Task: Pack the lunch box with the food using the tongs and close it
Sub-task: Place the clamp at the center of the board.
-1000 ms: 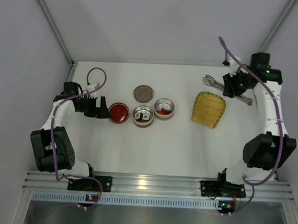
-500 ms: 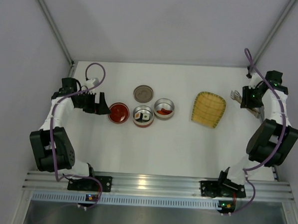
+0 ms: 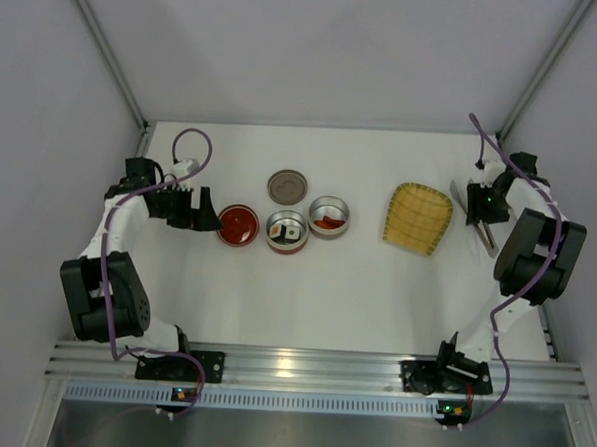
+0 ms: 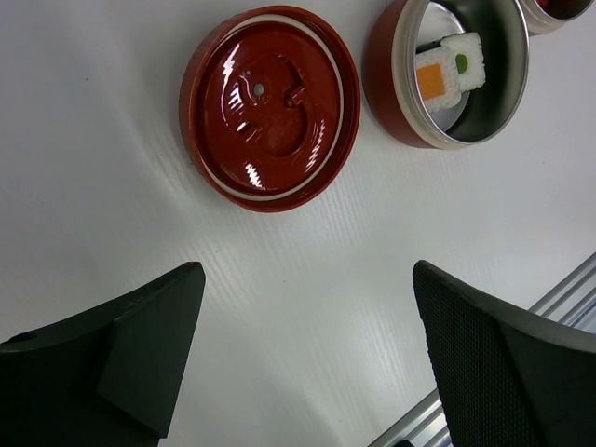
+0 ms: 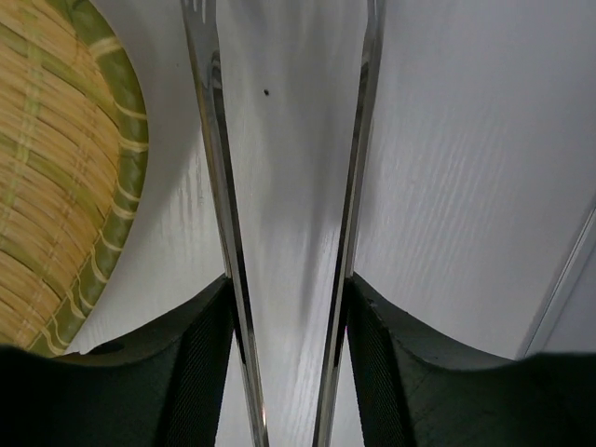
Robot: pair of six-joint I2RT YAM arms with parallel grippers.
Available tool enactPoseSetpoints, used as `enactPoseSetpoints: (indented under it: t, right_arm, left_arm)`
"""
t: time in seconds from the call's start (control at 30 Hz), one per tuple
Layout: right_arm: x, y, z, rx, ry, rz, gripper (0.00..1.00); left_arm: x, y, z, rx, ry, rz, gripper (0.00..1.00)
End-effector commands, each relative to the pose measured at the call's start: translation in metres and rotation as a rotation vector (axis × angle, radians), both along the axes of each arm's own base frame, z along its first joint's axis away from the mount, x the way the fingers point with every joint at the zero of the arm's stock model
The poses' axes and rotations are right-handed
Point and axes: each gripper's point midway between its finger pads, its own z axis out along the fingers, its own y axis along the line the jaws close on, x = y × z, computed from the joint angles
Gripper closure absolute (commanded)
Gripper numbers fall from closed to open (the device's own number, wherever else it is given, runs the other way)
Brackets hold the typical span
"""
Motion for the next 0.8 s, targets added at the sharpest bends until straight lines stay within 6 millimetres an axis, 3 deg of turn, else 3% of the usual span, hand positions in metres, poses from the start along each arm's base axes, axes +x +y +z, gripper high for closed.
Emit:
enactPoseSetpoints:
  t: [0.0, 0.23, 0.4, 0.57, 0.63, 0.67, 0.77]
  right_arm:
    - [0.007, -0.004, 0.003, -0.050, -0.048, 0.019, 0.52]
    - [-0.014, 0.003, -0.018, -0.030, 0.020, 0.032, 0.42]
    - [-0.017, 0.000, -0.017, -0.047, 0.034, 0.037, 0.34]
    - [-0.014, 0.002, 0.009, -0.051, 0.000, 0.057, 0.30]
    - [-0.008, 0.004, 0.029, -0.044, -0.040, 0.070, 0.19]
    - [-0.010, 0.007, 0.036, -0.034, -0.037, 0.080, 0.09]
    - [-0.002, 0.011, 0.073, -0.028, -0.112, 0.101, 0.02]
  left_arm:
    - [0.000, 0.003, 0.003, 0.006, -0.026, -0.008, 0.02]
    - [-0.001, 0.000, 0.003, -0.005, -0.019, -0.012, 0.02]
    - [-0.001, 0.003, 0.003, 0.015, -0.022, -0.012, 0.02]
    - [0.000, 0.007, 0.011, 0.040, -0.037, -0.010, 0.02]
    - [0.001, 0.008, 0.016, 0.051, -0.048, -0.006, 0.02]
    - [0.002, 0.010, 0.018, 0.060, -0.051, 0.002, 0.02]
    - [0.003, 0.012, 0.024, 0.074, -0.053, 0.007, 0.02]
